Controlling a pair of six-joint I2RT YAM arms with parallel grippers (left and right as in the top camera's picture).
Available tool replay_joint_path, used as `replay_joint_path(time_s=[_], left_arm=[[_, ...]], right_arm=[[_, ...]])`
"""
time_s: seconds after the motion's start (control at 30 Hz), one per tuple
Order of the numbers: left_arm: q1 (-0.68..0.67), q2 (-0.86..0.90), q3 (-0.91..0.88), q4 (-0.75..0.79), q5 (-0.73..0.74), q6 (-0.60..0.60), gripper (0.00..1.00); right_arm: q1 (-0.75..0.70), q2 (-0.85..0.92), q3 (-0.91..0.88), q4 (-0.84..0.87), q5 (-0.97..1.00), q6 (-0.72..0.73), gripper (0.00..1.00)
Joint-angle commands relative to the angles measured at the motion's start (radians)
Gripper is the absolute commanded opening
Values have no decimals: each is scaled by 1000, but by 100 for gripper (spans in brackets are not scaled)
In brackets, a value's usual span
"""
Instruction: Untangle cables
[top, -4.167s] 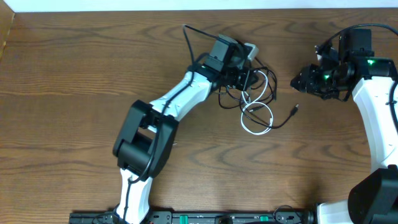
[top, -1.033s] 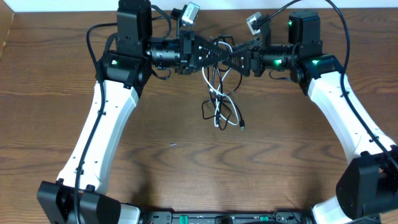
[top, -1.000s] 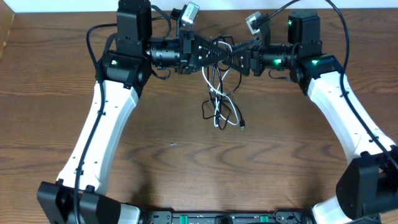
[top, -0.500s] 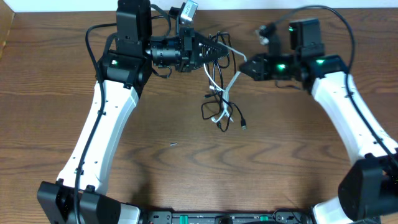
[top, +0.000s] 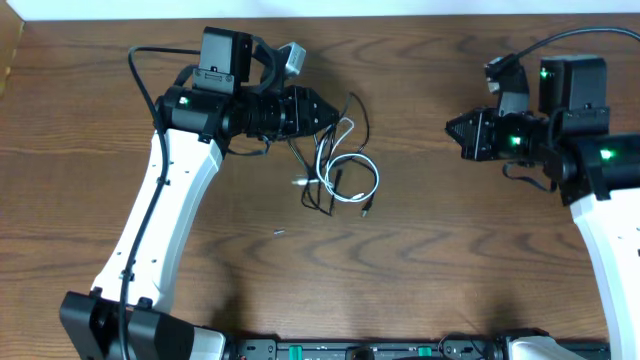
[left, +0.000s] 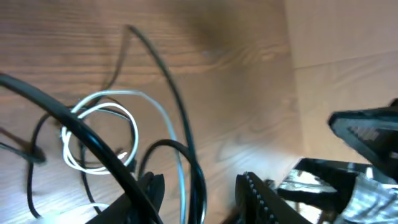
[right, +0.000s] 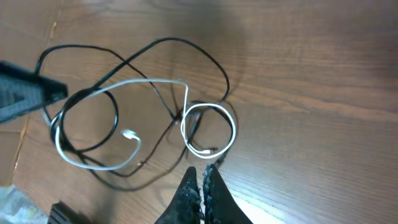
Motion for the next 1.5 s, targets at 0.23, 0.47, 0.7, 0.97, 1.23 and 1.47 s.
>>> replay_joint_path(time_s=[0.23,0.47,0.7,0.97,1.23,1.47], left_arm=[[-119,16,-31,-71,-317,150,42],[-266,162,-71,-76,-373,244,31],[-318,272,-71,-72,-389,243,8],[-300,228,-11,-51,-363,169,7],[-259,42,66,35,-265,-63,7],[-199,-98,66,183,-201,-239,8]], right_arm=[[-6,8,6,-32,107,-41,1],[-53,29,6,-75,171,-38,1],[-91,45,6,-88,170,-39,1],[-87,46,5,-99,60,-95,1],[-51,86,2,-98,-144,-231,20],[31,137,2,-74,-246,-333,24]])
